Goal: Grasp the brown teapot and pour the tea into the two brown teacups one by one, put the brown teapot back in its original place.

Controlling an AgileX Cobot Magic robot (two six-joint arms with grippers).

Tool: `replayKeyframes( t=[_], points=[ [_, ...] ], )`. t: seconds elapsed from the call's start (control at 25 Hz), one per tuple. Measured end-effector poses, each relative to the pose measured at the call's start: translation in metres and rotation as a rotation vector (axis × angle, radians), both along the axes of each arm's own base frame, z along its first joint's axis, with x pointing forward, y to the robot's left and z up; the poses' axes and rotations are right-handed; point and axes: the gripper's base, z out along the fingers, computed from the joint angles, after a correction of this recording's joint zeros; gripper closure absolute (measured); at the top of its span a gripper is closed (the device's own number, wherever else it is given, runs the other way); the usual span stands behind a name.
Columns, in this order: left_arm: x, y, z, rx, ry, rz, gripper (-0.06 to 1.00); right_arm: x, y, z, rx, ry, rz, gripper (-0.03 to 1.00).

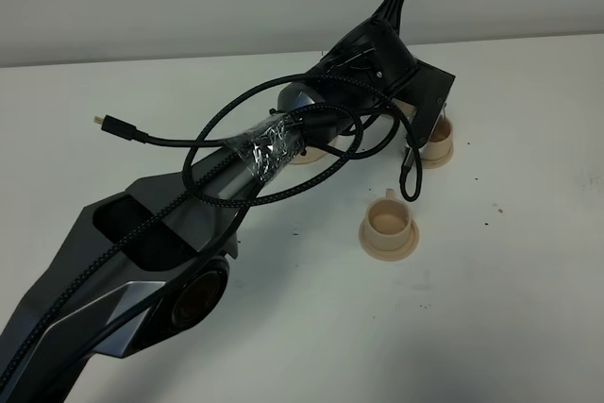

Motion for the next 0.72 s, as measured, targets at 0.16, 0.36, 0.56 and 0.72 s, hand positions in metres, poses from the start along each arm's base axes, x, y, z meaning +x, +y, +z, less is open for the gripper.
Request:
replayKeyframes(
  t=[0.16, 0.36, 0.56, 0.72],
  points=[
    [0.0003, 0.0003, 0.0003, 0.006, -0.004, -0.001, 0.82, 0.0001, -0.0007, -0.0001, -0.008, -0.001, -0.004, 0.73],
    [0.0001, 0.0017, 0.0002, 0.022, -0.002, 0.005, 0.82, 0.0003, -0.0019, -0.0002, -0.021, -0.002, -0.012, 0.73],
    [0.0006, 0.0024, 0.0008, 0.033, -0.011, 0.005, 0.82, 0.0003, -0.0023, -0.0002, -0.026, -0.002, -0.015, 0.73],
    [0.001, 0.0027, 0.0013, 0.05, -0.017, -0.006, 0.82, 0.0003, -0.0023, -0.0002, -0.026, -0.002, -0.015, 0.73]
  ],
)
